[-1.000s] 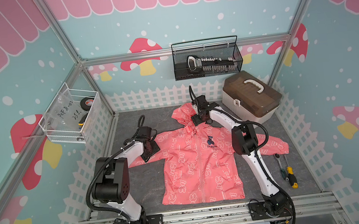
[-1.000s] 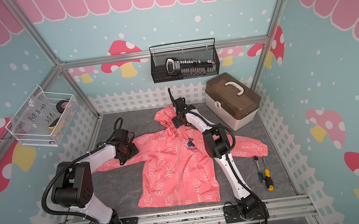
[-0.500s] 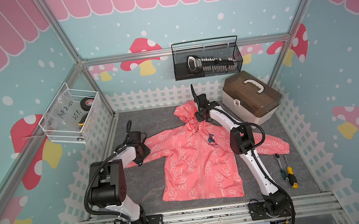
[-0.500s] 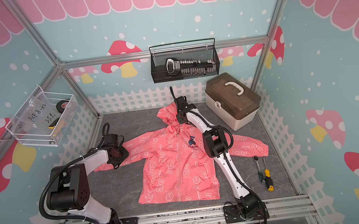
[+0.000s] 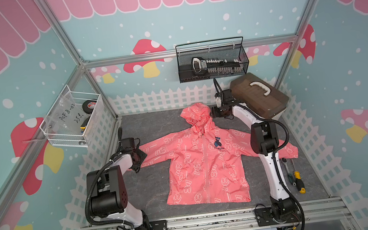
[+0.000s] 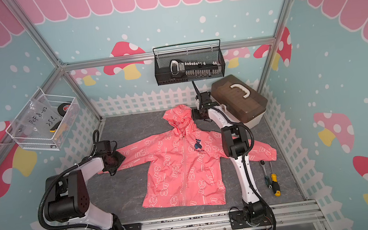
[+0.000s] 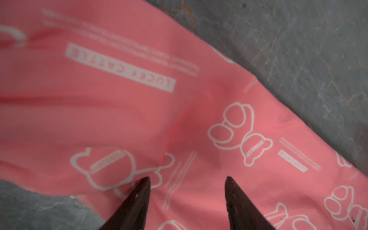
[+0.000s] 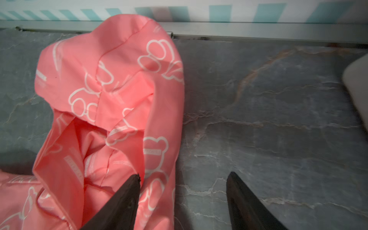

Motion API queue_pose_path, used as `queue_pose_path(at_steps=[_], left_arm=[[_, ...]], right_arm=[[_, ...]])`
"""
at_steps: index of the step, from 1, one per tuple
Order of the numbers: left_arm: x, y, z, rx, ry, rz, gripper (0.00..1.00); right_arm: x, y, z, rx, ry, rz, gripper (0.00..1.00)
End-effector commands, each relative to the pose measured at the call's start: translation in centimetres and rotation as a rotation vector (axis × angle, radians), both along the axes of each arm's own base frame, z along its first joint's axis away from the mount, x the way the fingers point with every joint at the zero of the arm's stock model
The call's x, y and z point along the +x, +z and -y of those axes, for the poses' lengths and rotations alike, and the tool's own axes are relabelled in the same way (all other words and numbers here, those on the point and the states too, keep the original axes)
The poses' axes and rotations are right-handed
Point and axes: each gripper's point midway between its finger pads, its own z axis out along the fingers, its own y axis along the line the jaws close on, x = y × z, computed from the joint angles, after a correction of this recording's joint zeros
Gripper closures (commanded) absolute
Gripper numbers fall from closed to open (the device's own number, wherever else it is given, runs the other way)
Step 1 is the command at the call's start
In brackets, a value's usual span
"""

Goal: Unzip the jacket
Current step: Flatten out the jacket at the center of the board.

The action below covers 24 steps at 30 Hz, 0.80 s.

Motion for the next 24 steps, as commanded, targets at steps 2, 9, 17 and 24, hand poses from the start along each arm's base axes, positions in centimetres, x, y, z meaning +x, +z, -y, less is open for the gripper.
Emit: queue_pose_path(at_steps=[2, 9, 17, 24], left_arm=[[0.1, 0.5, 0.7, -0.028, 0.011, 0.033, 0.32], [0.7, -0.8, 1.6, -0.088, 0.033, 0.039, 0.37], [0.9, -1.7, 1.6, -0.103, 0.056, 0.038, 0.41], [0.6, -3.9, 1.1, -0.104, 0.073, -0.001, 0.67]], right_arm=[[-0.5, 1.8, -4.0, 0.0, 0.186, 0.093, 0.32], [-0.6, 0.3, -6.7, -0.269, 0.31, 0.201, 0.33], [0.3, -2.2, -6.4, -0.609, 0.34, 0.233, 0.38], [1.7, -3.1, -5.4, -0.739, 0.362, 0.254, 0.37]])
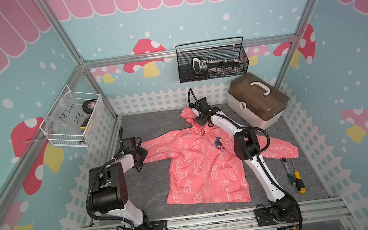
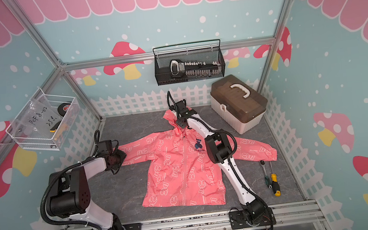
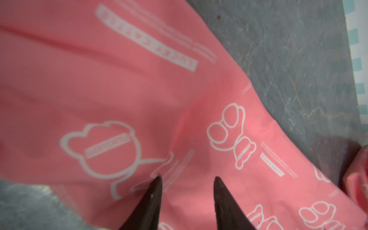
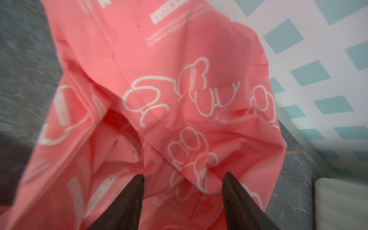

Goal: Unzip the jacket
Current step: Flatten out the jacket at the center of the board.

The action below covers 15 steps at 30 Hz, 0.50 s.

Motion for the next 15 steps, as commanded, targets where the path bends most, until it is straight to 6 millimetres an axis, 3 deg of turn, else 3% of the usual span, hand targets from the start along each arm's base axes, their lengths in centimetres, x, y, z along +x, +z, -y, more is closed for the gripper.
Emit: queue_pose_path(at_steps=[1, 4, 6, 10, 15], left_arm=[[-2.1, -3.4, -0.1, -0.027, 0.025, -0.108, 0.75], [-2.3, -3.4, -1.1, -0.036, 0.057, -0.091, 0.94], [-2.6, -3.0, -1.9, -0.008, 0.08, -0.098, 1.0], [-2.7, -1.2, -3.6, 0.05, 0.108, -0.086, 1.0], [-3.2, 1.1, -5.6, 0.12, 0.153, -0.063, 1.0]], right_arm=[[1.0, -0.3, 1.9, -0.132, 0.006, 0.025, 0.37], [1.6, -0.4, 2.2, -0.155, -0.003, 0.047, 0.44], [2.0, -0.2, 2.3, -0.146, -0.017, 0.058, 0.55], [2.2, 0.7, 2.6, -0.134, -0.052, 0.079, 0.81], [2.3, 3.8, 2.9, -0.086, -0.109, 0.125, 0.97]])
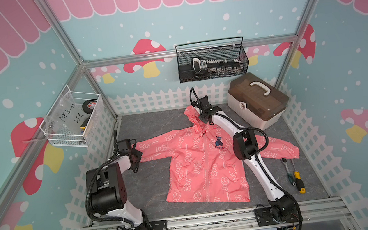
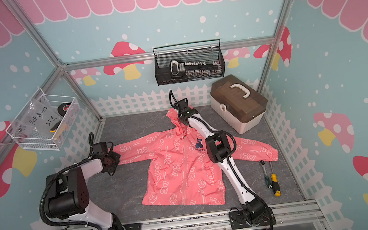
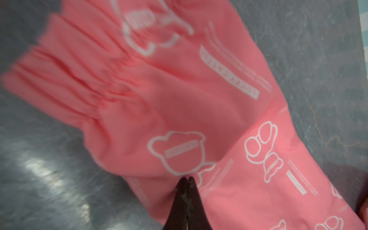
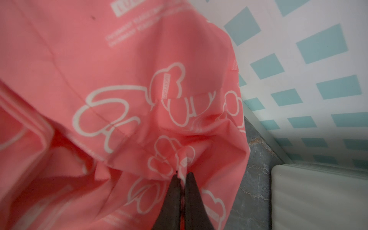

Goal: Unzip the jacket
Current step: Flatten out the jacket at the center of the board.

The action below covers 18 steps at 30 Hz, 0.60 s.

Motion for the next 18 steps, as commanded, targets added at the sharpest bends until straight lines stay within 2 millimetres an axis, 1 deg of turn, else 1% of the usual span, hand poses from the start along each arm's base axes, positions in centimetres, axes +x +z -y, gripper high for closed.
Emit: queue_pose_path(at_steps=[1, 3, 6, 9, 12, 14, 15, 18], left_arm=[[-1.8, 1.3, -2.2, 0.088, 0.062, -0.035, 1.0], [-2.3, 2.2, -3.2, 0.115, 0.096, -0.021, 1.0], [-3.2, 3.5, -4.5, 0.143, 0.143, 0.003, 1.0], [-3.2, 4.7, -4.9, 0.167, 0.131, 0.019, 1.0], [-2.5, 5.4, -3.9, 0.159, 0.073, 0.054, 1.0], [-1.4, 6.5, -2.5, 0.168, 0.009, 0.111, 1.0], [-0.9, 7.1, -1.7, 0.178, -0.027, 0.134, 1.0], [0.9, 8.8, 1.0, 0.211, -0.15, 0.184, 0.93]], right_arm=[[0.1, 4.2, 0.2, 0.047, -0.044, 0.068, 0.98], [0.0, 5.9, 0.2, 0.086, -0.054, 0.102, 1.0], [-0.6, 8.5, -0.1, 0.156, -0.047, 0.148, 1.0], [-1.3, 10.4, 0.0, 0.197, -0.041, 0.185, 1.0], [-1.9, 11.5, 0.4, 0.187, -0.039, 0.199, 1.0], [-2.2, 11.8, 0.8, 0.164, -0.032, 0.208, 1.0], [-2.2, 11.8, 1.0, 0.147, -0.028, 0.213, 1.0], [-2.3, 10.9, 2.2, 0.068, -0.034, 0.21, 1.0]])
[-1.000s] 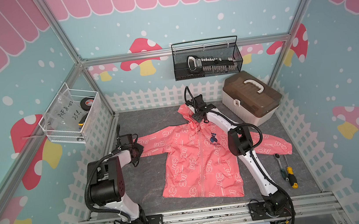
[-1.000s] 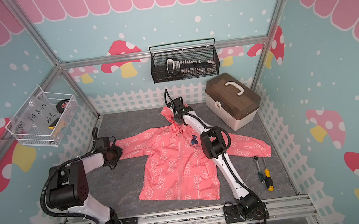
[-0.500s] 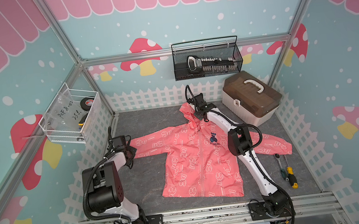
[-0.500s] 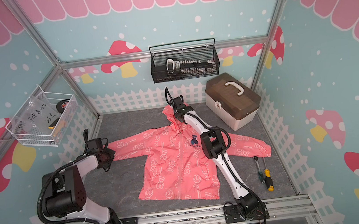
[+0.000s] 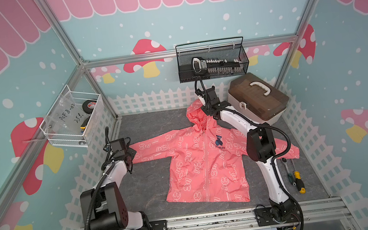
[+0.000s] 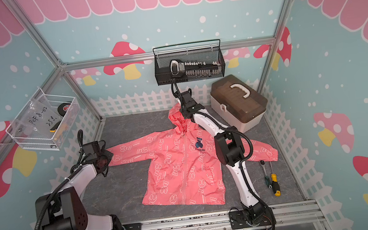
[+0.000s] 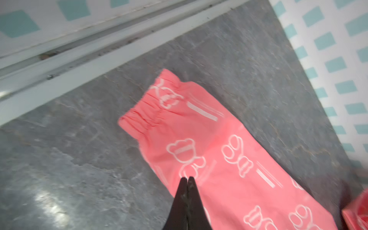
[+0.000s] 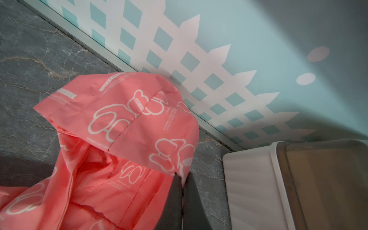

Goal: Unzip the jacket
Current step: Flatten out the jacket at the center of the board.

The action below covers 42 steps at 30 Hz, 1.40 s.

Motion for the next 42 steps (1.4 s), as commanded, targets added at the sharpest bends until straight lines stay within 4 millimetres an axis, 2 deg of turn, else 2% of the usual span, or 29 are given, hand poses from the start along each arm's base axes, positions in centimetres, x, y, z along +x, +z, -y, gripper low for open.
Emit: queue_pose_path(at_steps=[1, 4, 8, 12, 16, 18, 21, 24, 26, 30, 33, 37, 39, 42], left_arm=[[2.2, 2.5, 3.0, 0.045, -0.155, 0.064, 0.89], [3.4, 3.2, 5.0, 0.05, -0.235, 0.068, 0.78], [4.7, 3.8, 7.3, 0.052, -0.322, 0.07, 0.63], [5.5, 4.0, 8.9, 0.075, -0.384, 0.058, 0.55], [6.7, 4.2, 11.1, 0.083, -0.485, 0.065, 0.46], [7.6, 4.6, 13.8, 0.106, -0.604, 0.086, 0.4], [8.5, 5.4, 19.7, 0.193, -0.873, 0.15, 0.35], [8.4, 6.8, 26.3, 0.331, -1.138, 0.309, 0.31], [8.4, 8.1, 29.3, 0.393, -1.243, 0.422, 0.24], [8.5, 9.5, 33.5, 0.399, -1.489, 0.542, 0.23], [8.4, 8.7, 35.5, 0.374, -1.687, 0.495, 0.26], [8.9, 7.8, 37.4, 0.392, -1.881, 0.512, 0.31], [9.1, 7.3, 38.2, 0.401, -1.963, 0.537, 0.33], [9.0, 6.3, 39.4, 0.425, -2.101, 0.598, 0.37]], right_arm=[[0.2, -1.2, 1.7, -0.101, -0.02, 0.003, 1.0], [0.0, -2.9, 3.2, -0.154, -0.044, -0.027, 1.0], [-0.8, -5.7, 5.4, -0.198, -0.098, -0.095, 0.95], [-1.8, -7.8, 8.2, -0.184, -0.219, -0.182, 0.91], [-3.1, -8.5, 10.1, -0.154, -0.305, -0.255, 0.83], [-3.9, -8.5, 10.3, -0.12, -0.323, -0.289, 0.74], [-5.6, -8.9, 9.4, 0.002, -0.299, -0.362, 0.45], [-7.7, -8.5, 9.0, 0.108, -0.289, -0.389, 0.37], [-8.9, -7.7, 9.0, 0.146, -0.281, -0.384, 0.34], [-10.8, -5.4, 9.7, 0.202, -0.27, -0.373, 0.34], [-12.0, -3.5, 10.1, 0.226, -0.259, -0.349, 0.38], [-13.3, -0.8, 9.7, 0.294, -0.217, -0.297, 0.57], [-14.1, -0.5, 9.1, 0.35, -0.19, -0.286, 0.65], [-15.4, -0.4, 7.8, 0.461, -0.128, -0.266, 0.69]])
